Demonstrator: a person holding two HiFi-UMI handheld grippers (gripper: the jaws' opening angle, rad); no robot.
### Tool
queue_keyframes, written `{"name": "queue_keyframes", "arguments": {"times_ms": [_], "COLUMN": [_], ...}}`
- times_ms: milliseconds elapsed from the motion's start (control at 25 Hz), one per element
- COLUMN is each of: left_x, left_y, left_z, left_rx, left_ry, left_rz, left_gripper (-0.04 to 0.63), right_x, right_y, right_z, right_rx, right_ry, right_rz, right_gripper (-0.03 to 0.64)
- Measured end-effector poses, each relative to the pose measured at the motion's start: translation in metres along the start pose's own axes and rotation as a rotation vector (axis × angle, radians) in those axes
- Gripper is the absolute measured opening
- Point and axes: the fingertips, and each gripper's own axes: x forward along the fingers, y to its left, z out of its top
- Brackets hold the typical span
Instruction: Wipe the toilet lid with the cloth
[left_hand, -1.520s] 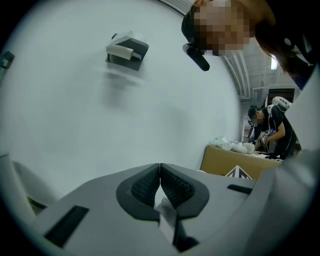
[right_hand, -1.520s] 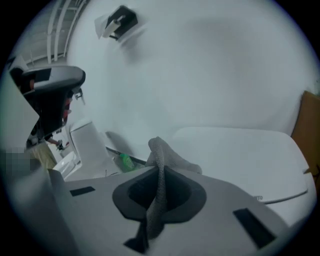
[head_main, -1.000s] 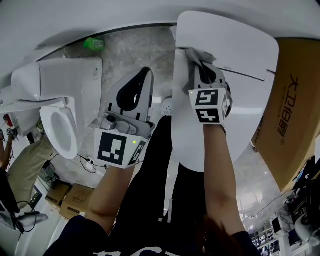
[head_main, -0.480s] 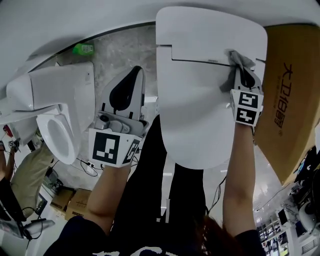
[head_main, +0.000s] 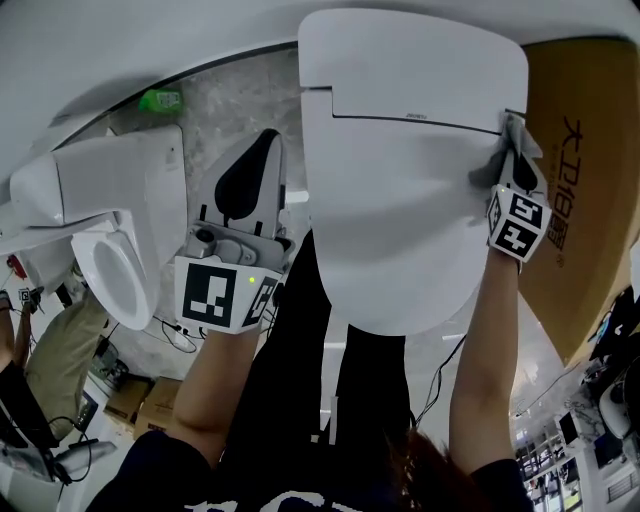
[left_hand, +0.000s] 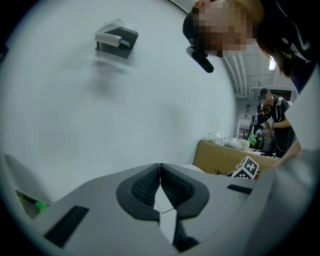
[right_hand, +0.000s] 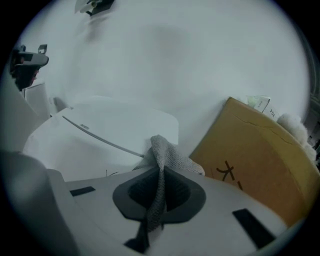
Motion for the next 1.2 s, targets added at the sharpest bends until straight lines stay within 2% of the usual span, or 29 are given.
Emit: {"name": "queue_keyframes", "arguments": {"times_ms": [160,360,520,800,1000,1200], "left_x": [0.0,-0.004,-0.01,-0.019,-0.018,-0.016], "left_y": [0.002,0.008,0.015,0.026,0.023,0.018], "left_z": [0.001,0.003,0.006,0.004,0.004,0.005], "left_rx": [0.0,0.003,0.003,-0.012,-0.01,0.001], "left_ry": [-0.002,-0.007,-0.013,-0.014,-0.014,-0.018], "left_rz": [0.007,0.022,0.04,0.074,0.068,0.056], "left_gripper": [0.021,0.021,0.021,0.021,0.021,0.021], "right_x": [-0.008,-0.022,-0.036,-0.057,-0.073,-0.072], "right_y": [0.059,0.168,0.248,0.333,0.351,0.299], "right_z": [0.019,0.054,0.078,0.091,0.079,0.054], "right_rx": [-0.05,-0.231,-0.304,-0.387,-0.478,-0.409], "right_ry": [-0.047,-0.115,-0.17,-0.198,-0.216,-0.201], "right_rz": [0.088,0.256,0.385,0.527,0.606,0.539], "right_gripper": [0.025,0.025,0.025,0.025,0.026,0.026]}}
